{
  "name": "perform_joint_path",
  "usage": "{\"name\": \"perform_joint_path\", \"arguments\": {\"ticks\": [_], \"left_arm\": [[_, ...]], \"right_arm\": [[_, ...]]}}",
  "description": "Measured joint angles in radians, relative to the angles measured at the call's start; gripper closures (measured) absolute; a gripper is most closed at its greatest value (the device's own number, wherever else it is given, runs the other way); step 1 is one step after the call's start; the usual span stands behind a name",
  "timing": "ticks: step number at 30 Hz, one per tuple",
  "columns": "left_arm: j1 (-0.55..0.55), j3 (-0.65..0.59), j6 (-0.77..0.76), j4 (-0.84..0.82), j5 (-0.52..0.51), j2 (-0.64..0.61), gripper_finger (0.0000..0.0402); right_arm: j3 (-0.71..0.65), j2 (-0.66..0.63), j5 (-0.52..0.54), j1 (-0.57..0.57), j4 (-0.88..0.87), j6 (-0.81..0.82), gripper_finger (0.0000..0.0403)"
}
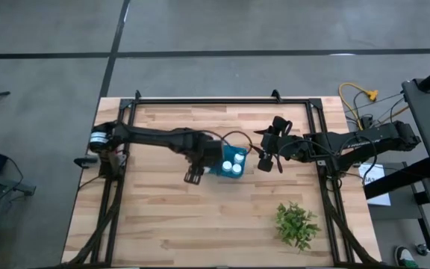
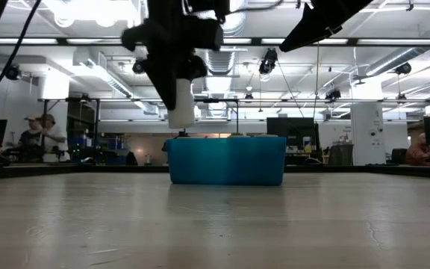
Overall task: Pick and place pill bottles into a basket
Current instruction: Put the white pill bottle into the blue bin
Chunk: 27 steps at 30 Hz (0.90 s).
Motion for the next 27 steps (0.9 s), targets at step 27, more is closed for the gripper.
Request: {"name": "perform_joint_path", "arguments": {"ticks": [27], "left_arm": [[0.081, 0.496, 0.147, -0.234, -0.064, 0.32, 0.0244]], "right_arm": [[0.0, -0.017, 0.012, 0.0, -0.04, -0.014, 0.0177]]}}
